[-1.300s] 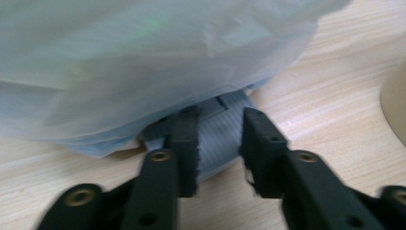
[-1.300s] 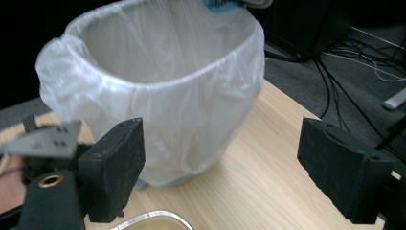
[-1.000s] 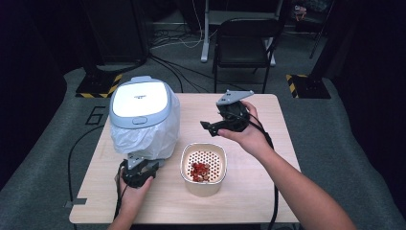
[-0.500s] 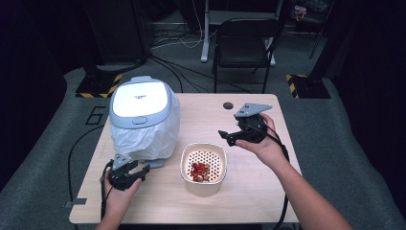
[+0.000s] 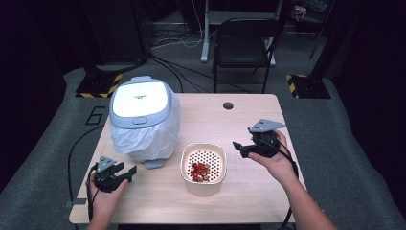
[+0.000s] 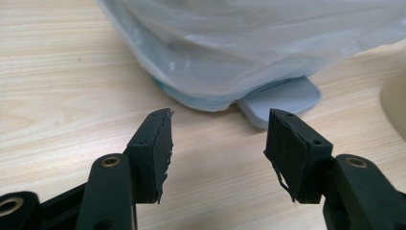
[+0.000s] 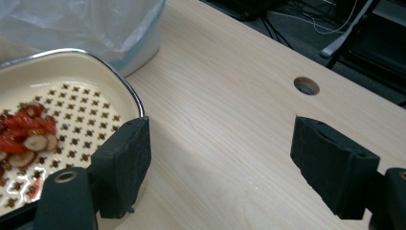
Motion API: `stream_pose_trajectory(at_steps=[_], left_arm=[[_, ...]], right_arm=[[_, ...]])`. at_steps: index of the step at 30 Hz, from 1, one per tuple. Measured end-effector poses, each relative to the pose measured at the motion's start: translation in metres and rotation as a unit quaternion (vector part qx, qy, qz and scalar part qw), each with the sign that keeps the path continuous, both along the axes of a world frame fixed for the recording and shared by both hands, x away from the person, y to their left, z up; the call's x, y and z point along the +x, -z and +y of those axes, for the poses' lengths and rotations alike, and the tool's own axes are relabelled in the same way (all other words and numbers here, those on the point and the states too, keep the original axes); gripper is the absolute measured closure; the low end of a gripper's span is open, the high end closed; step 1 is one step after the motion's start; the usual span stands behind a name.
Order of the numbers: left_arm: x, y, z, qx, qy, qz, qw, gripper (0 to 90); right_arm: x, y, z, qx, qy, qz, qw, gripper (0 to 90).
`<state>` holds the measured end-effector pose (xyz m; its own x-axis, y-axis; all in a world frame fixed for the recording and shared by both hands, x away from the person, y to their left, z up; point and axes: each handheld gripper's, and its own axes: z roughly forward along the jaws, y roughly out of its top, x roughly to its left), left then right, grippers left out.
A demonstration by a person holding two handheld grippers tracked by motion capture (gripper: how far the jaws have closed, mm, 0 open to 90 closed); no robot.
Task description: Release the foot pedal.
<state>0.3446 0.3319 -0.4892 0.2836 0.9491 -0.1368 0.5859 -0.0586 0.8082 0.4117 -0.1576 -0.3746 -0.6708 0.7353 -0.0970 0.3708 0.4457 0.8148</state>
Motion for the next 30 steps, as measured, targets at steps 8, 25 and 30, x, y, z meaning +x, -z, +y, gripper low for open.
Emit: stream_pose_trajectory(at_steps=[8,25,30], left_arm=[[0.004,0.011,0.01,0.002,-0.016,0.006,0.9999,39.9],[0.01,0.024,0.022,0.001,-0.021,0.017,0.9996,38.6],[0.011,0.026,0.023,0.001,-0.022,0.024,0.9995,38.2]], right_arm=[[-0.003,0.032,-0.019,0.025,0.031,0.022,0.999,21.9],[-0.014,0.092,-0.04,0.039,0.103,0.025,0.9936,22.6],[-0.015,0.104,-0.045,0.026,0.113,0.027,0.9928,22.6]])
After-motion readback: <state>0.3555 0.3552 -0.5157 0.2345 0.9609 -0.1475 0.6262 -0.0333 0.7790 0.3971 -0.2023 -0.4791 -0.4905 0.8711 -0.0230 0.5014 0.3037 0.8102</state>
